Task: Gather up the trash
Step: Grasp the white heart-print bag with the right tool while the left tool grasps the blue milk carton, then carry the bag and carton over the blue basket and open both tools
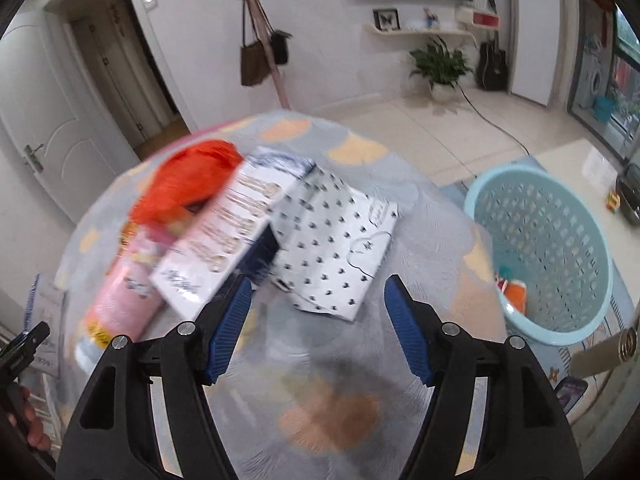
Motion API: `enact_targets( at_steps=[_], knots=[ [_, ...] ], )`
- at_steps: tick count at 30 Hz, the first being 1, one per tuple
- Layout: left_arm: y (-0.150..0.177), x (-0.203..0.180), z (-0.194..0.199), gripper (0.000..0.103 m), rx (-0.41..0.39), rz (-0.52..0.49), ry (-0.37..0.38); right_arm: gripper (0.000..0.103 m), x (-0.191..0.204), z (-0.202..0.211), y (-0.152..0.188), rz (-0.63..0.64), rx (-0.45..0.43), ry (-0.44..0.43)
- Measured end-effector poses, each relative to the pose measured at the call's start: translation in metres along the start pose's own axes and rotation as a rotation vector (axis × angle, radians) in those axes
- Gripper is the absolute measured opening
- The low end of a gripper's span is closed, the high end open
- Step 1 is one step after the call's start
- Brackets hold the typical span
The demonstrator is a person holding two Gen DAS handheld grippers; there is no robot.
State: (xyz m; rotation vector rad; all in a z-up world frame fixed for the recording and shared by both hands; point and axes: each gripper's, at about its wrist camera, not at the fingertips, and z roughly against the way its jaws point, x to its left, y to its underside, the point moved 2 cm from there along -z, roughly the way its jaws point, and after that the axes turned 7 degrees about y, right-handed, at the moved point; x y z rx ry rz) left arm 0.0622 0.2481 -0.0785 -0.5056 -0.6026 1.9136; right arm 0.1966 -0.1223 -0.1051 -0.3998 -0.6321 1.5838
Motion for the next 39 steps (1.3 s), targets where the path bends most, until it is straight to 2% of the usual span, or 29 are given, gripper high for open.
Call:
enact_targets(
  at_steps=[5, 7, 9, 12, 13, 15, 19, 21, 26, 29, 39],
  knots=[
    [0.003, -0.001, -0.013, 0.075, 0.019, -0.013, -0.022, 0.065, 0.005, -0.013, 0.000, 0.025, 0.006, 0.030],
    [0.004, -0.001, -0.016, 0.071, 0.025, -0.016, -0.026, 0.065, 0.009, -0.015, -0.002, 0.030, -0.003, 0.048],
    [0.005, -0.002, -0.020, 0.062, 0.035, -0.015, -0.029, 0.063, 0.012, -0.018, -0.005, 0.042, -0.015, 0.074],
    [0.006, -0.002, -0.022, 0.038, 0.038, -0.019, -0.034, 0.050, 0.015, -0.023, -0.011, 0.052, -0.017, 0.093],
    [0.006, -0.001, -0.022, 0.034, 0.037, -0.014, -0.024, 0.047, 0.014, -0.024, -0.011, 0.054, -0.019, 0.096],
    [0.005, 0.000, -0.021, 0.034, 0.031, -0.008, -0.013, 0.035, 0.011, -0.023, -0.013, 0.052, -0.029, 0.091],
    [0.004, -0.005, -0.010, 0.034, -0.007, -0.012, 0.014, 0.019, 0.002, -0.017, -0.016, 0.044, -0.048, 0.063],
    [0.002, -0.011, -0.001, 0.034, -0.027, -0.015, 0.043, 0.011, -0.003, -0.012, -0.015, 0.024, -0.054, 0.036],
    [-0.006, -0.041, 0.027, 0.034, -0.093, -0.061, 0.120, 0.010, -0.017, 0.016, -0.012, -0.006, -0.118, -0.014],
    [-0.013, -0.064, 0.043, 0.034, -0.124, -0.085, 0.179, 0.010, -0.024, 0.033, -0.012, -0.007, -0.157, -0.013],
    [-0.026, -0.177, 0.077, 0.034, -0.181, -0.213, 0.472, 0.010, -0.071, 0.086, -0.023, -0.094, -0.268, -0.030]
  ],
)
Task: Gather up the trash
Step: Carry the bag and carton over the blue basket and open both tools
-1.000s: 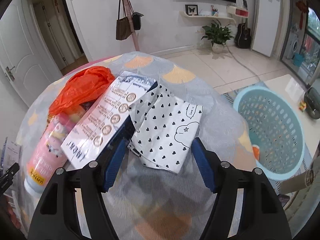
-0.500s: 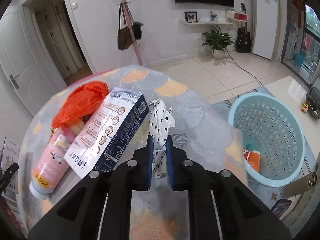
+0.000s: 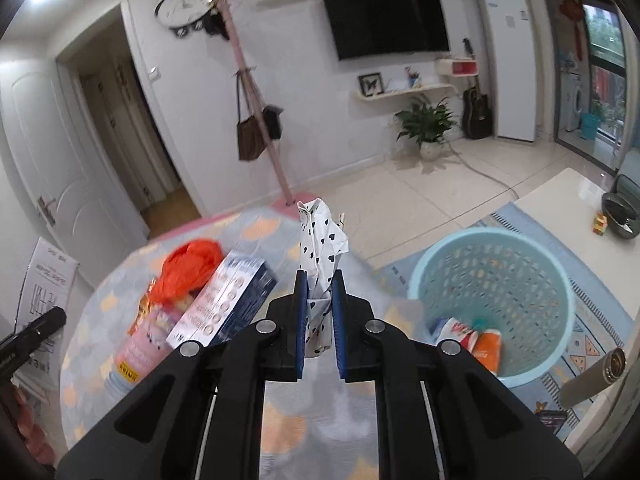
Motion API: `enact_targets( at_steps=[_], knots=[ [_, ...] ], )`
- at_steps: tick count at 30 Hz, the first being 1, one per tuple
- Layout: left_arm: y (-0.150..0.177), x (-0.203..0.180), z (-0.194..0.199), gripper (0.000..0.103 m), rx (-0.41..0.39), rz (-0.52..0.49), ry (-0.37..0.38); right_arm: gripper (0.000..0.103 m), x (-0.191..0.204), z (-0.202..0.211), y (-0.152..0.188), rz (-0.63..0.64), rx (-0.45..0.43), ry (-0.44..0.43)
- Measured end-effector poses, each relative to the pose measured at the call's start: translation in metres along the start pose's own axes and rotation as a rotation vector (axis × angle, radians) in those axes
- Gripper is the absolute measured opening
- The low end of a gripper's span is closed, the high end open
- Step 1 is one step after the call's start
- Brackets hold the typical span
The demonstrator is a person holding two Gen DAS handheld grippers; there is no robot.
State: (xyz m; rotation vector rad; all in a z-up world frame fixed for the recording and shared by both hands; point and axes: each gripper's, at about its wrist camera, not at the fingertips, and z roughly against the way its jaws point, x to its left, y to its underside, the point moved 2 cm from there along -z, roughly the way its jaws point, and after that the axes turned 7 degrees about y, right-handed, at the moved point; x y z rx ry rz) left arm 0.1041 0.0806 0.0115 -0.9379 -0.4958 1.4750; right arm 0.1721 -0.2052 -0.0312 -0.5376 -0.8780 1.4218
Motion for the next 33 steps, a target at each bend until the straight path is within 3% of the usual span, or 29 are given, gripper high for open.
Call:
enact_targets(
  at_steps=[6, 10, 20, 33],
  knots=[
    [-0.010, -0.065, -0.037, 0.034, 0.008, -0.087, 0.104, 0.010, -0.044, 0.014, -0.012, -0.060, -0.056, 0.070],
    [-0.015, -0.103, -0.070, 0.034, 0.041, -0.133, 0.147, 0.010, -0.075, 0.008, -0.012, -0.102, -0.046, 0.107],
    [-0.018, -0.188, -0.175, 0.034, 0.150, -0.214, 0.262, 0.010, -0.149, -0.029, 0.003, -0.230, 0.034, 0.189],
    [0.013, -0.239, -0.279, 0.034, 0.335, -0.274, 0.308, 0.010, -0.208, -0.099, 0.033, -0.325, 0.213, 0.252]
  ],
)
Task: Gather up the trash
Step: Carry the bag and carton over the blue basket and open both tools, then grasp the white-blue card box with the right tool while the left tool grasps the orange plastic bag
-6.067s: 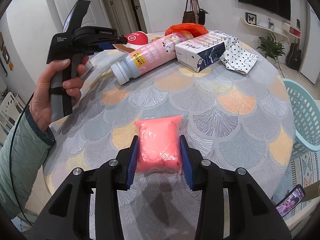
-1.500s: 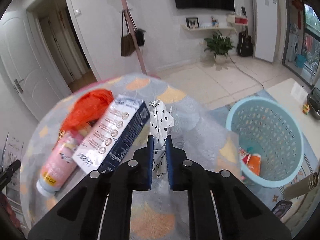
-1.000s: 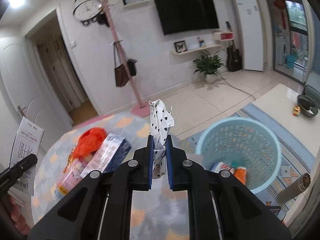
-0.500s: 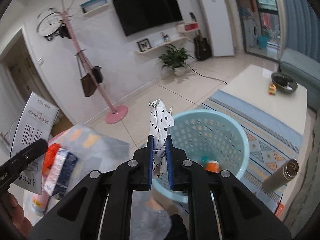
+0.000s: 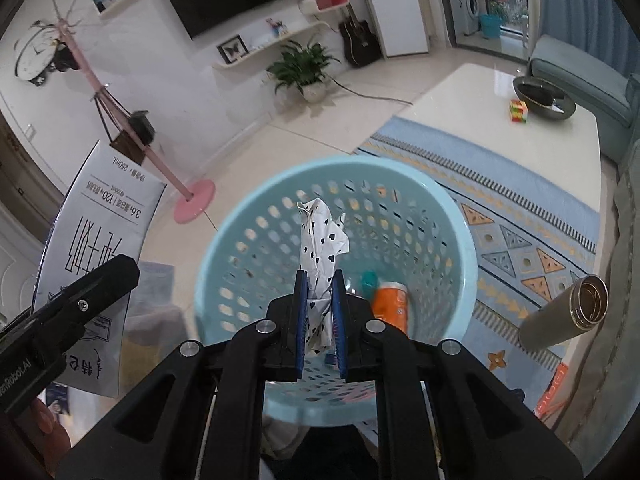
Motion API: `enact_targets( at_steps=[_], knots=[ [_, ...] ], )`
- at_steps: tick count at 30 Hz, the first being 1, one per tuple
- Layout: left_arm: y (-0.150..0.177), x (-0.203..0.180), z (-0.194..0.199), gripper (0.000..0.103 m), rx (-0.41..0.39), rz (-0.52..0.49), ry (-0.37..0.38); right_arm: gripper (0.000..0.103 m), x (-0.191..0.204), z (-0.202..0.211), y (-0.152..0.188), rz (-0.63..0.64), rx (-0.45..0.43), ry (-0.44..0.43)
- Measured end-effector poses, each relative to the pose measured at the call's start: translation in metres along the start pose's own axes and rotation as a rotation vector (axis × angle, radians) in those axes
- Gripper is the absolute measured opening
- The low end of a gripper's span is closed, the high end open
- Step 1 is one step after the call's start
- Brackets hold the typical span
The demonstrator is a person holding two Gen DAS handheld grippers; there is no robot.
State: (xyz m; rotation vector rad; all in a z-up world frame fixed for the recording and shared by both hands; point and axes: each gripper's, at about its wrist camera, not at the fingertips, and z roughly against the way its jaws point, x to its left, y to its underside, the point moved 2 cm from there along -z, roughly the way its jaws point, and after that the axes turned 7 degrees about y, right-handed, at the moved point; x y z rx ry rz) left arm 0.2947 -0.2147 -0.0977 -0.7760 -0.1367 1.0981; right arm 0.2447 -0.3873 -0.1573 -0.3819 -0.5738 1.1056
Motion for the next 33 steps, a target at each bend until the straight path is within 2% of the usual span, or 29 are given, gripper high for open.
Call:
enact_targets(
  at_steps=[5, 7, 9, 11, 16, 21, 25, 29, 31, 33],
  knots=[
    [-0.001, 0.003, -0.013, 0.036, 0.024, 0.003, 0.004, 0.012, -0.008, -0.015, -0.004, 0.006, 0.032, 0.002],
    [-0.001, 0.008, -0.011, 0.046, 0.023, 0.019, 0.021, 0.018, -0.009, -0.018, -0.007, 0.008, 0.040, -0.011],
    [0.000, 0.010, -0.004, 0.056, 0.010, 0.034, 0.024, 0.044, -0.011, -0.017, -0.009, 0.004, 0.041, -0.021],
    [-0.001, 0.015, 0.009, 0.064, -0.010, 0.052, 0.032, 0.052, -0.015, -0.012, -0.011, -0.006, 0.028, -0.031],
    [0.002, 0.021, 0.056, 0.072, -0.076, 0.067, 0.010, 0.052, -0.020, 0.012, -0.017, -0.008, -0.007, -0.069],
    [0.019, 0.021, 0.127, 0.075, -0.161, 0.039, -0.052, 0.052, -0.009, 0.051, -0.021, 0.000, -0.058, -0.135],
    [0.043, 0.037, 0.188, 0.077, -0.244, 0.074, -0.123, 0.052, 0.022, 0.096, -0.016, 0.056, -0.119, -0.201],
    [0.059, 0.068, 0.241, 0.080, -0.303, 0.129, -0.198, 0.058, 0.062, 0.135, -0.005, 0.124, -0.168, -0.256],
    [0.065, 0.085, 0.258, 0.082, -0.310, 0.149, -0.250, 0.061, 0.089, 0.155, 0.006, 0.171, -0.192, -0.282],
    [0.069, 0.109, 0.272, 0.082, -0.294, 0.197, -0.313, 0.068, 0.112, 0.169, 0.018, 0.196, -0.208, -0.296]
  ],
)
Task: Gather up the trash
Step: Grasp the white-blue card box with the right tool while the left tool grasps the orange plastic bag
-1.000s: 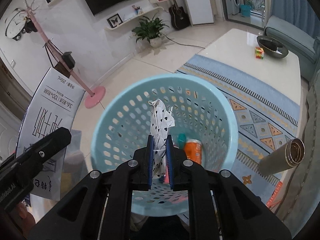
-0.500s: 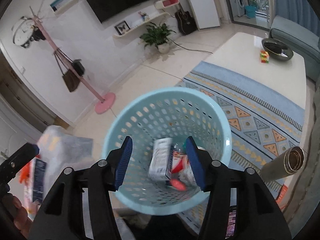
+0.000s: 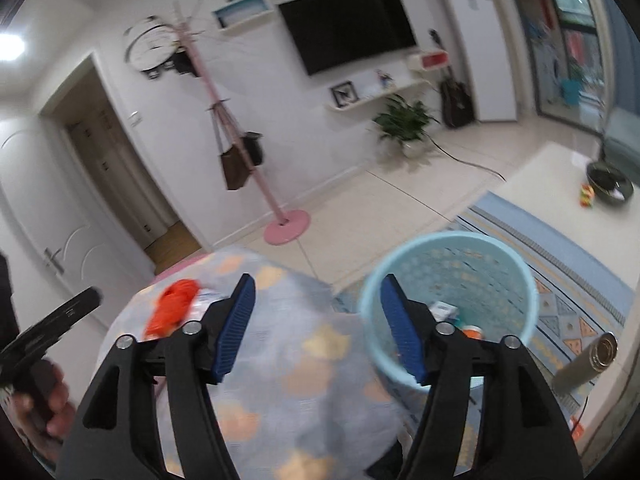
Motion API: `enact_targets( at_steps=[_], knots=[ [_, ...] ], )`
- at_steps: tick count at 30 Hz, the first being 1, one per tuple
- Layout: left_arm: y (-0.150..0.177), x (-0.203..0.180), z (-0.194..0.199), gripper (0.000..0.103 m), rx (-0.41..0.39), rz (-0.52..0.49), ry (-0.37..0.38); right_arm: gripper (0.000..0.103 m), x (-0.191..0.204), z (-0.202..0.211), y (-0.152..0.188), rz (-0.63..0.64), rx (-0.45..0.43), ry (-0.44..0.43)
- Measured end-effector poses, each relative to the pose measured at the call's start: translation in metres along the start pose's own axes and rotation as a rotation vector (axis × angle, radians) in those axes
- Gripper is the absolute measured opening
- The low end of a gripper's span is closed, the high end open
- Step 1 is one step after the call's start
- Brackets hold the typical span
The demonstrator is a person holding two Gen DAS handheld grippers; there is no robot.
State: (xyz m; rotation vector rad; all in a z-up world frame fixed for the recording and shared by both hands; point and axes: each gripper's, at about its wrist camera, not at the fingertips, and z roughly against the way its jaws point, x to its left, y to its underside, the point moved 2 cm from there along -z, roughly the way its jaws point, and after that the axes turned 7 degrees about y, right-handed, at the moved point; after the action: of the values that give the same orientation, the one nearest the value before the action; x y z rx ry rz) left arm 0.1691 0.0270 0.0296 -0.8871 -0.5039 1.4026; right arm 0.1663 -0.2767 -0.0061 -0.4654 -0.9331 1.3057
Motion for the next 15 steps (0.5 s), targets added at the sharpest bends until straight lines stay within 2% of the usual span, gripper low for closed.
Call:
enact_targets(
  at_steps=[1, 2, 4, 7, 10, 15],
  knots=[
    [-0.001, 0.011, -0.001, 0.083, 0.021, 0.016, -0.011, 0.070, 0.014, 0.001, 0.003, 0.006, 0.000, -0.011],
    [0.000, 0.027, -0.008, 0.083, 0.075, 0.039, -0.006, 0.075, 0.029, 0.000, 0.006, 0.015, 0.004, -0.024],
    [-0.002, 0.050, -0.019, 0.083, 0.124, 0.096, -0.015, 0.076, 0.054, -0.005, 0.012, 0.033, 0.023, -0.031],
    [-0.001, 0.079, -0.039, 0.083, 0.156, 0.199, 0.053, 0.076, 0.093, -0.023, 0.024, 0.074, 0.083, -0.051],
    [0.002, 0.089, -0.062, 0.083, 0.198, 0.224, 0.104, 0.076, 0.126, -0.050, 0.034, 0.102, 0.140, -0.032],
    [0.005, 0.097, -0.110, 0.083, 0.265, 0.221, 0.068, 0.076, 0.151, -0.096, 0.051, 0.095, 0.239, 0.003]
  ],
)
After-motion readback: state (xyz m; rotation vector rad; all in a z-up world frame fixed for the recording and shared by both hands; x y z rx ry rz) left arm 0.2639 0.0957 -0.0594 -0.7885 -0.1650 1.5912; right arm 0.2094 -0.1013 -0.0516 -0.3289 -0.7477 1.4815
